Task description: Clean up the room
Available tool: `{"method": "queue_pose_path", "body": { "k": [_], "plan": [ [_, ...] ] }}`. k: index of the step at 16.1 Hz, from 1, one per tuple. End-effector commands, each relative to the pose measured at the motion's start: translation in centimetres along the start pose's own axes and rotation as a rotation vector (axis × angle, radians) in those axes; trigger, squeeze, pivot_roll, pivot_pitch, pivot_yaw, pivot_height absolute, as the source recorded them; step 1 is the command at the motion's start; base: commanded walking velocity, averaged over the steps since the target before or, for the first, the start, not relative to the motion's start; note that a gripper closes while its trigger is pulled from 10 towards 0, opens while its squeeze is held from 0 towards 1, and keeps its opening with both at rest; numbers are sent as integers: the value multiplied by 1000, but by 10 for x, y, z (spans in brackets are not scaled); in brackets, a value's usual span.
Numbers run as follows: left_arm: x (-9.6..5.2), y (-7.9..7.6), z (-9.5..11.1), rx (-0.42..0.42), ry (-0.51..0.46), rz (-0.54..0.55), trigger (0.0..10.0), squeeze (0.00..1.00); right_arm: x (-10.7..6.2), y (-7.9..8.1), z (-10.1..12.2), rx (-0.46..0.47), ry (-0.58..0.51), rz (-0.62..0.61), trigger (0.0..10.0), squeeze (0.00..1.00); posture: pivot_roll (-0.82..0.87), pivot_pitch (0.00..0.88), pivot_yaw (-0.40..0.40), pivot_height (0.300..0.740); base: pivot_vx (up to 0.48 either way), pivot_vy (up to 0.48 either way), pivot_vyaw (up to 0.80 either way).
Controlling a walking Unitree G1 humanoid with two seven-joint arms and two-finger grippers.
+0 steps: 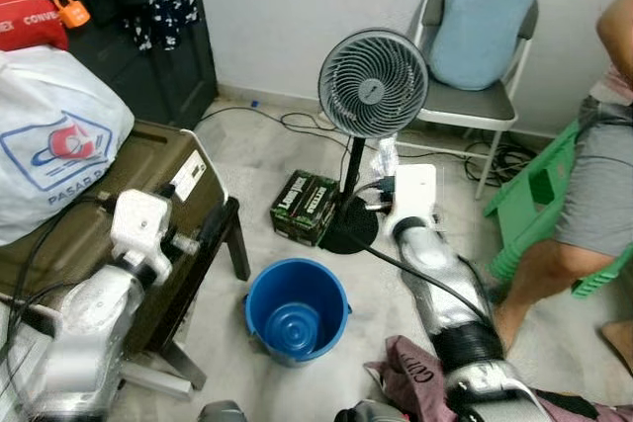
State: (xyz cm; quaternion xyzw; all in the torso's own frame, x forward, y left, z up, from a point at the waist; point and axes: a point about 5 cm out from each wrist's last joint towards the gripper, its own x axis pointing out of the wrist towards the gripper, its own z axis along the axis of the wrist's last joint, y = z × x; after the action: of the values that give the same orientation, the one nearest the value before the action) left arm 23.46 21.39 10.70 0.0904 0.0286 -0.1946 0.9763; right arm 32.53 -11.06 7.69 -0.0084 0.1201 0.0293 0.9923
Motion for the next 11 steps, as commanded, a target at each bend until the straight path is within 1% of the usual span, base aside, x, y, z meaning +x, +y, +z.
{"method": "queue_pose_path", "body": {
  "k": [1, 3, 5, 6, 7, 8, 10, 11],
  "plan": [
    [-10, -1, 5, 41, 12, -34, 10000, 0, 5, 1, -2, -10, 17, -26, 10000, 0, 207, 0, -2, 740, 0, 0, 0],
    [-19, 1, 7, 45, 27, -34, 10000, 0, 7, 5, -9, 2, 60, -31, 10000, 0, 226, 5, 12, 740, 0, 0, 0],
    [-31, 0, 11, 65, 50, -53, 10000, 0, 9, 11, -20, 30, 119, -49, 10000, 0, 269, 48, 38, 740, 0, 0, 0],
    [-46, -1, 16, 82, 79, -80, 10000, 0, 9, 17, -32, 58, 183, -66, 10000, 0, 299, 78, 63, 740, 0, 0, 0],
    [-61, -2, 22, 85, 105, -85, 10000, 0, 7, 26, -42, 52, 240, -73, 10000, 0, 307, 94, 78, 740, 0, 0, 0],
    [-69, -4, 24, 91, 128, -104, 10000, 0, 5, 29, -50, 55, 292, -81, 10000, 0, 307, 111, 92, 740, 0, 0, 0],
    [-81, -5, 27, 90, 157, -116, 10000, 0, 0, 34, -63, 56, 354, -104, 10000, 0, 317, 134, 101, 740, 0, 0, 0],
    [-83, -5, 28, 90, 165, -118, 10000, 0, -1, 35, -66, 53, 370, -113, 10000, 0, 320, 137, 102, 740, 0, 0, 0]
  ]
}}
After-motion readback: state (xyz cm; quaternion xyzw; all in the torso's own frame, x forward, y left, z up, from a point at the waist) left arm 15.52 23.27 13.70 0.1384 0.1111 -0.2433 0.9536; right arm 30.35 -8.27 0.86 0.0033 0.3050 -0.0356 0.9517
